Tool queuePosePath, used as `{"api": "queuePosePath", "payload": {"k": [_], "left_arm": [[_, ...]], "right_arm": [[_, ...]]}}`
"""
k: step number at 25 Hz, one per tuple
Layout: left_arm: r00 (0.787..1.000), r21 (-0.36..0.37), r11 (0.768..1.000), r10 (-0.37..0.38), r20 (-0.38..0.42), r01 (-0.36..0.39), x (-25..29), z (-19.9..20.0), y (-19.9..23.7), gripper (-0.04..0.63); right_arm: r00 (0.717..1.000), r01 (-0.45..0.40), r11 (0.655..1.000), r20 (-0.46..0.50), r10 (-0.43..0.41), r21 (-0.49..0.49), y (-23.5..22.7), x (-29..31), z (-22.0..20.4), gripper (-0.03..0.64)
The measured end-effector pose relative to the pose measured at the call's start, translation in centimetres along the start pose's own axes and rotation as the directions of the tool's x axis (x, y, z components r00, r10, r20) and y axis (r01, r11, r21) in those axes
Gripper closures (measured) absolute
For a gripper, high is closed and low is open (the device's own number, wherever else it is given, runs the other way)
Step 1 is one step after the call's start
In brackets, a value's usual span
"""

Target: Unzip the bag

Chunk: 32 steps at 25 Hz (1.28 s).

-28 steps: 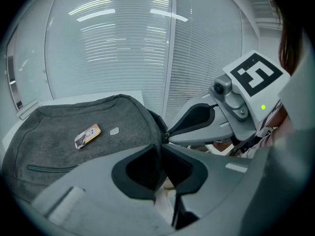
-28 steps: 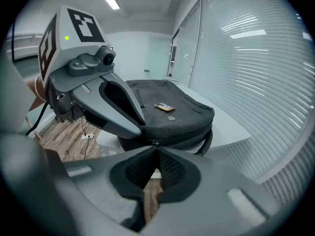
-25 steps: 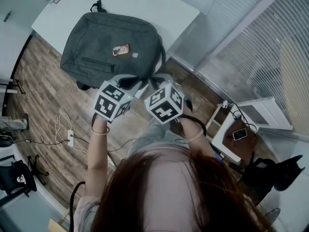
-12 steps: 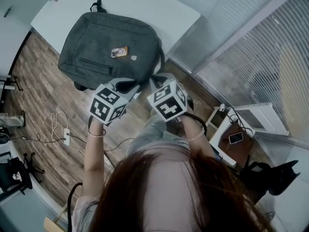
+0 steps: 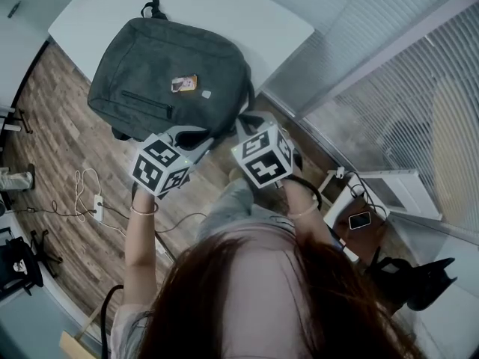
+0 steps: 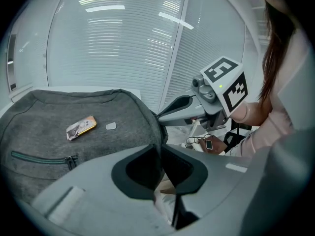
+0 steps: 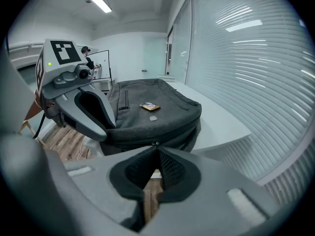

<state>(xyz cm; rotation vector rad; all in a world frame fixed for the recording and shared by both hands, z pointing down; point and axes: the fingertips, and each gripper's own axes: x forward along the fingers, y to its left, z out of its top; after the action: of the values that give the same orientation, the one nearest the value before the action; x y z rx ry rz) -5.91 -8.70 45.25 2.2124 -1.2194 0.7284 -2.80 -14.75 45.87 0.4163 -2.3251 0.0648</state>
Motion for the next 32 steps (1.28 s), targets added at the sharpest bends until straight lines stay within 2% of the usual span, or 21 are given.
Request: {"api": "queuePosePath", "payload": {"k": [21, 32], "left_arm": [[0.994, -0.071, 0.991, -0.110, -0.007, 0.109, 0.2, 0.1, 0.3, 0.537], [0.993, -0.068, 0.991, -0.114, -0.005, 0.114, 0.1, 0.0, 0.4, 0.537]], "right_arm": [[0.998, 0.066, 0.997, -0.012, -0.066, -0.040, -5.4, 1.9, 1.5, 0.607], [0.994, 0.112, 0.993, 0.016, -0.112, -0.038, -6.4, 2.4, 1.9, 0.607]]}}
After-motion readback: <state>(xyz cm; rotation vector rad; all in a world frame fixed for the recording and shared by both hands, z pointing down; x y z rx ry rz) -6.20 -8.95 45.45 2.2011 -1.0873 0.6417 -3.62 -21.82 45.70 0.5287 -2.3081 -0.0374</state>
